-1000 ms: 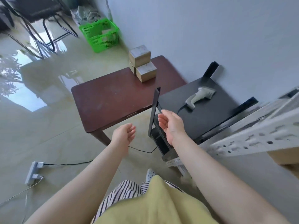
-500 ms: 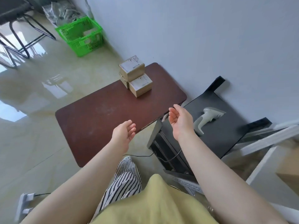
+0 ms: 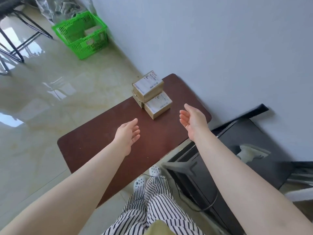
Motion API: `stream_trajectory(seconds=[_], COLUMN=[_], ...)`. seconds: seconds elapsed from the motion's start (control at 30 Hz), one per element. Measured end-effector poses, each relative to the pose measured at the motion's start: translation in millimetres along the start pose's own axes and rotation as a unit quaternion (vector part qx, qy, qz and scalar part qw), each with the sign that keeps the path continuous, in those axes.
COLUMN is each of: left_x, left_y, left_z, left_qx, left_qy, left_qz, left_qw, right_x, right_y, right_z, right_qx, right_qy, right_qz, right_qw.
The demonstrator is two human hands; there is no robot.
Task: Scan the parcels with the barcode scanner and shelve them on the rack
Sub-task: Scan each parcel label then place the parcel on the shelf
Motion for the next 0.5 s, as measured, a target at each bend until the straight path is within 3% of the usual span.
stream_trajectory(seconds=[0.2, 0.5], left_x=[70.3, 166.3], left_y=[19.5, 32.0], left_z=[-52.4, -83.7], left_qx=[0.079, 0.129], left_qy=[0.047, 0.049], left_qz=[-0.004, -0.027], left_qw=[0.996, 0.99], right_x=[87.7, 206.2], right_y=[37.2, 68.6], right_z=[15.7, 18.3], right_qx=[-0.115, -0.206], right_qy=[0.018, -0.01], right_qz=[0.044, 0.054], right_qw=[0.992, 0.977])
Point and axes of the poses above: each hand's wrist, its own x-axis towards the middle knuckle, its own y-axis out of the palm, z = x × y, the point moved 1 cm from there along x, towards the middle knuckle, and after that the axes turned 12 degrees about z, right-handed, at the moved point
